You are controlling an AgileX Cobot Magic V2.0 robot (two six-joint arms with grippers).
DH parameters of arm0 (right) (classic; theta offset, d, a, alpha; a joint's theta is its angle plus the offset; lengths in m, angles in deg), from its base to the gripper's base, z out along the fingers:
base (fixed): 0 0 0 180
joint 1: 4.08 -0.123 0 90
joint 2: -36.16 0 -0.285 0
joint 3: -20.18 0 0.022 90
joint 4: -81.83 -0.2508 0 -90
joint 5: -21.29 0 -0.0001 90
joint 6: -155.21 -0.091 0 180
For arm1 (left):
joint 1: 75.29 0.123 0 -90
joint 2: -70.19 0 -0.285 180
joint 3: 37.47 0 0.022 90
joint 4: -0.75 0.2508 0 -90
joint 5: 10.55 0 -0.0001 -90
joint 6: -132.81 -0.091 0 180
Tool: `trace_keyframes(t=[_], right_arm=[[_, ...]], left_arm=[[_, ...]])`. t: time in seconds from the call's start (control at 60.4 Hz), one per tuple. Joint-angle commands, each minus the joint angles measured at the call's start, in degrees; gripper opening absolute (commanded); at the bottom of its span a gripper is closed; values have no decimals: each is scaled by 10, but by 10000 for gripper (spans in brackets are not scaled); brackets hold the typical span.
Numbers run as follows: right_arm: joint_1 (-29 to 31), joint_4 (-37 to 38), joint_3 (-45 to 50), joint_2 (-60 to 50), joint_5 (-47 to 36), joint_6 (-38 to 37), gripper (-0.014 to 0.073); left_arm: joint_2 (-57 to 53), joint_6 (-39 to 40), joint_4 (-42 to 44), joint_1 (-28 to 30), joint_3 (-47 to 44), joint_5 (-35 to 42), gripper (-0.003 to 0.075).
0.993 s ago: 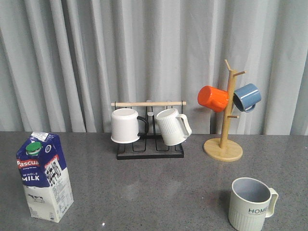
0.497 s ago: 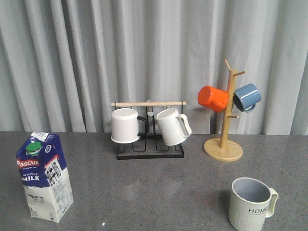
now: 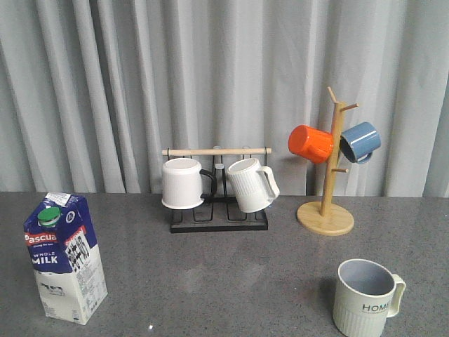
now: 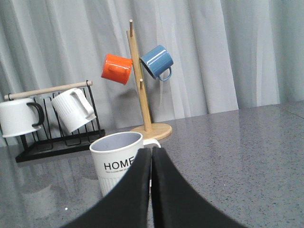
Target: Place milk next to cup
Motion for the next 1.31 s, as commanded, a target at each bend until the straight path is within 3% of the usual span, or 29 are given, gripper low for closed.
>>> trace_keyframes(t=[0.0,0.166,0.281,0.364,0.513,0.646,0.778,0.894,0.977,1.093,1.291], right_arm=[[-1,-23,-13,-5,-26,1,-5],[-1,-27,-129,32,138,5,10],[-1,3,-243,106,234,25,80],[-1,25,-306,161,260,52,174],[-1,26,-377,244,255,60,438],[-1,23,-382,272,202,60,596],[-1,19,-382,274,156,59,592],[-1,29,-382,283,156,71,568],[-1,35,-389,308,183,81,545],[0,39,-443,376,257,83,525],[0,49,-523,520,345,113,506]], left_arm=[[-7,71,-4,-2,-11,79,-6],[-7,113,0,-2,-4,75,1],[-7,112,0,-2,48,-17,27],[-7,112,-2,-2,95,-103,50],[-7,112,-3,-2,160,-228,135],[-7,113,-6,-2,179,-255,267],[-6,128,-46,-2,178,-243,382],[-1,120,-68,-2,179,-248,434],[30,109,-66,-2,196,-287,440],[103,34,-67,-2,251,-348,440],[205,-25,-67,-2,336,-346,440]])
